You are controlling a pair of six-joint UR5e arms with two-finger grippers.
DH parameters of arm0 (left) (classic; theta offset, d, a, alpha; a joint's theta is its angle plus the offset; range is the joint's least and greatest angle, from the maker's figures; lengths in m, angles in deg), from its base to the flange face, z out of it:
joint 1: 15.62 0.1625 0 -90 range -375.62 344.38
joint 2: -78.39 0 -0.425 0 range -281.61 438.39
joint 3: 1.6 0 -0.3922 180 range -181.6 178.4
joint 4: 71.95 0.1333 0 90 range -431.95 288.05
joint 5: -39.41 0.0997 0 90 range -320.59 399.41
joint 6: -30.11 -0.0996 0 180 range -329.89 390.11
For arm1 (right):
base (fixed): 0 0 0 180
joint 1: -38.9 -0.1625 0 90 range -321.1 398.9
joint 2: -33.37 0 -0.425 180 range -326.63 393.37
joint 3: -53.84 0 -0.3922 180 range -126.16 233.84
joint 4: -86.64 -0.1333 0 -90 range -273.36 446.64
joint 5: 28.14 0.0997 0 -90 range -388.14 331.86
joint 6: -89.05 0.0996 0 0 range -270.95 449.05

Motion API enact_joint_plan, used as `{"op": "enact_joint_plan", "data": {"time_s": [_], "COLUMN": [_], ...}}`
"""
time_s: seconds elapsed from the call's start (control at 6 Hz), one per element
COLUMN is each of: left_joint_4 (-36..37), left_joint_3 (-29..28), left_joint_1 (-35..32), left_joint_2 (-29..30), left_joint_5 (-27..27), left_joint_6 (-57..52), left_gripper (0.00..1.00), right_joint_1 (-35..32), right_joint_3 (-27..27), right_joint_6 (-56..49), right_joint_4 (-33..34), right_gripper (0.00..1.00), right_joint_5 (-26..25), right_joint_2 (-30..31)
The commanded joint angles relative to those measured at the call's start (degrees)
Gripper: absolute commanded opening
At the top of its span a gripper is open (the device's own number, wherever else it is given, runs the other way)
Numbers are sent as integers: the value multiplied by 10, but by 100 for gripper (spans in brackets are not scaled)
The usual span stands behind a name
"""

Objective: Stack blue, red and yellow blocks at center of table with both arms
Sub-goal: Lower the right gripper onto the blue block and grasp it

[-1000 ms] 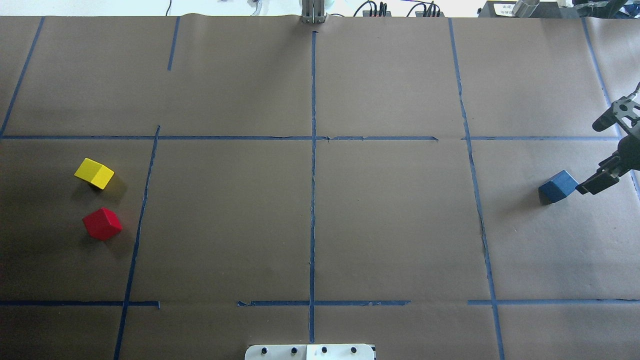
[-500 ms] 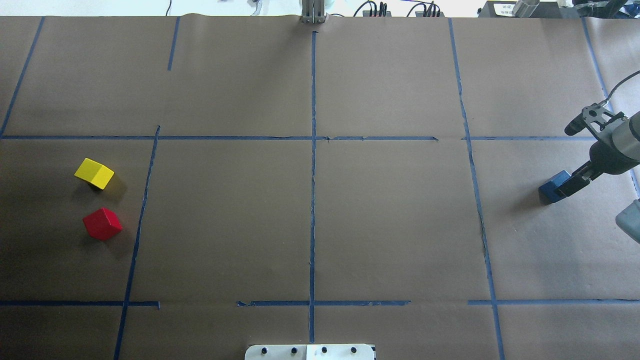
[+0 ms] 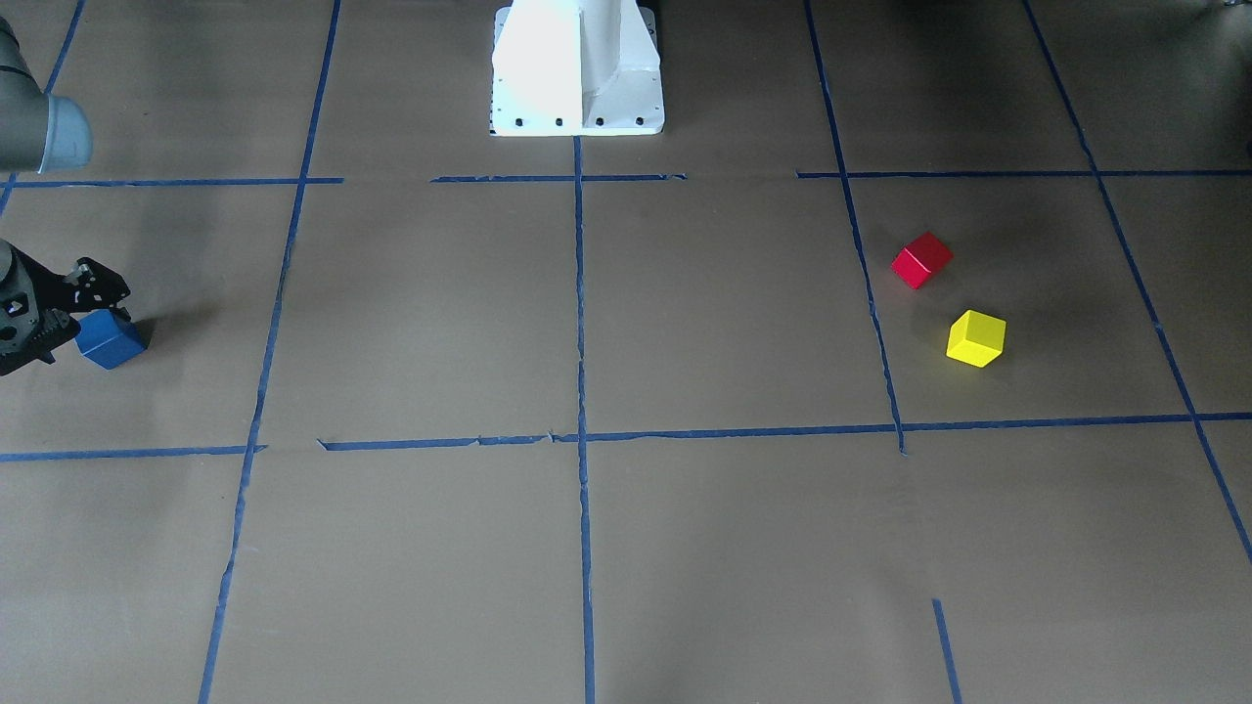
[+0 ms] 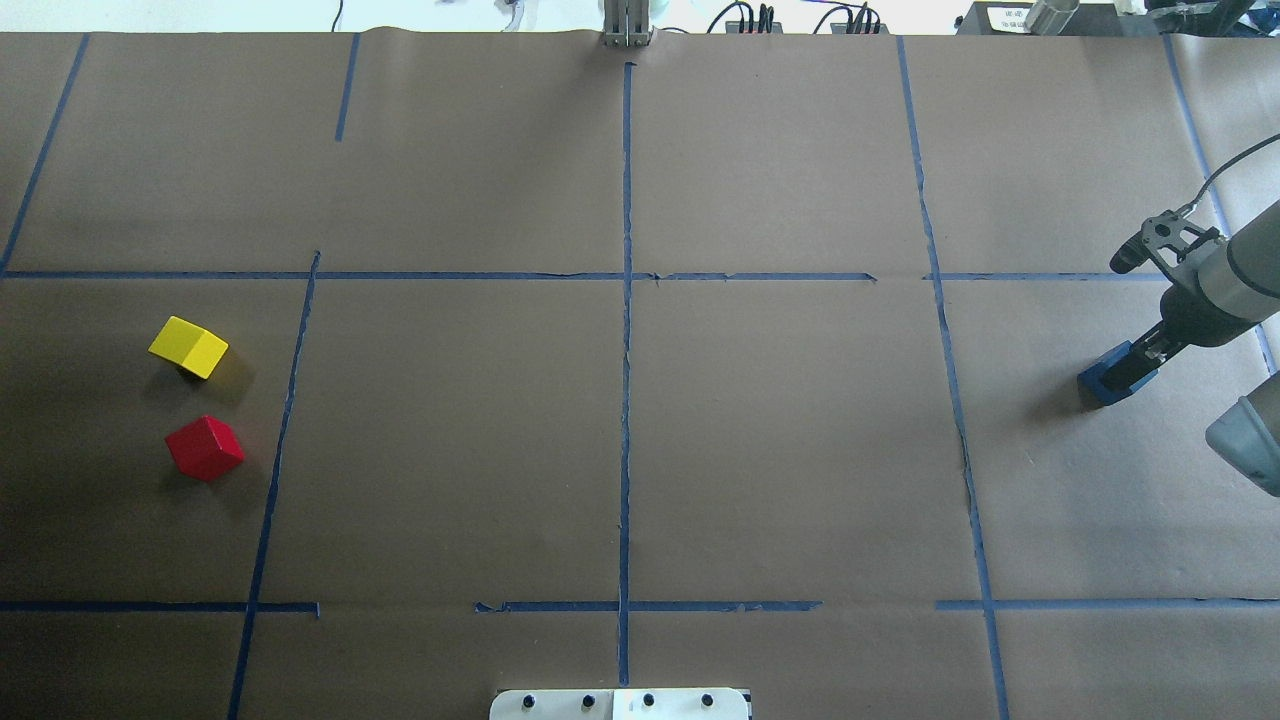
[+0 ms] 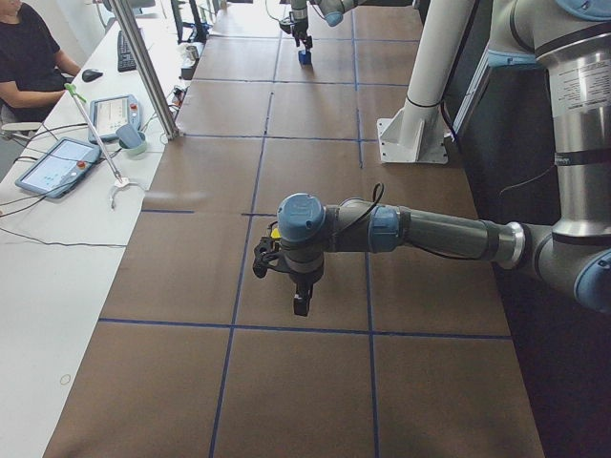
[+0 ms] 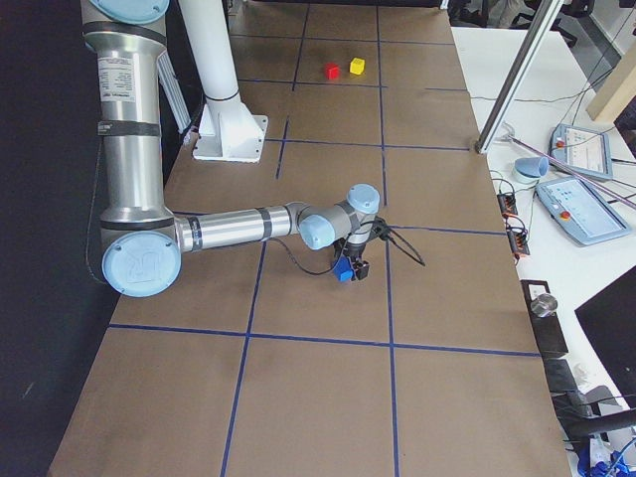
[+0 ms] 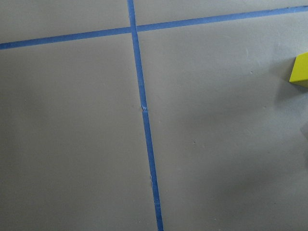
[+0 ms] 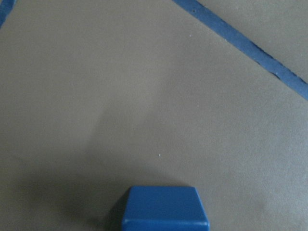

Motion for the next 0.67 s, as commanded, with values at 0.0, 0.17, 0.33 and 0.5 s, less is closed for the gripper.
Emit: {"op": "enact_joint_plan", "data": {"time_s": [0.0,0.17,0.33,0.5], "left_joint_4": [2,2,4,6], "left_joint_3": [6,9,14,18], "left_joint_1": [-2,-2,-2,-2], "left_joint_2": [-2,-2,-2,-2], "left_joint_5": [0,0,0,0], "left_joint_6": [0,0,0,0], "left_gripper": [100,100,100,100], "right_joint_1": [13,16,15,15], "right_joint_3": [-4,-4,-5,9], "right_joint_6": [9,3,1,12], "right_joint_4": [0,0,1,3], "right_gripper": [96,30,1,0], "right_joint_5": [1,5,7,13], "right_joint_2": [-3,-4,-3,-5]}}
